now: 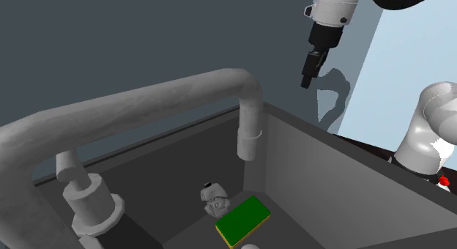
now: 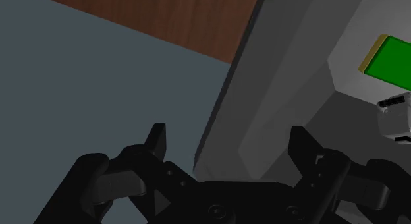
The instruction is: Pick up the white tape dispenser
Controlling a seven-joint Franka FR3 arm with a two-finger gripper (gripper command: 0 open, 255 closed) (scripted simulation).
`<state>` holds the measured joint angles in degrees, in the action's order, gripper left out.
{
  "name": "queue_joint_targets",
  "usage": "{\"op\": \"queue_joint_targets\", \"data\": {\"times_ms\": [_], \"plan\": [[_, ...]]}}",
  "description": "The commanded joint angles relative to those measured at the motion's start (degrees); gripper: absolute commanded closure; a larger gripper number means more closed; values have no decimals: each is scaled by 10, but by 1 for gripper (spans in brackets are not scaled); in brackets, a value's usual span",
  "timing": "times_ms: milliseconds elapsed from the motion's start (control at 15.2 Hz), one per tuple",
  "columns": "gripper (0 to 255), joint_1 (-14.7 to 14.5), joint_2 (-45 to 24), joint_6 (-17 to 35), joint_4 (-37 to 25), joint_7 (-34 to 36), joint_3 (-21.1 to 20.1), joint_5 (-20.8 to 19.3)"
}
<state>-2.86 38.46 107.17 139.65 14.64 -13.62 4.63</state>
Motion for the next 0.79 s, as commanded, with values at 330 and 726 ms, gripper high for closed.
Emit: {"op": "queue_joint_targets", "data": {"times_ms": [330, 726], "plan": [[0, -9, -88, 100, 0, 105, -85, 24], [0, 1, -196, 176, -39, 207, -161, 5]]}}
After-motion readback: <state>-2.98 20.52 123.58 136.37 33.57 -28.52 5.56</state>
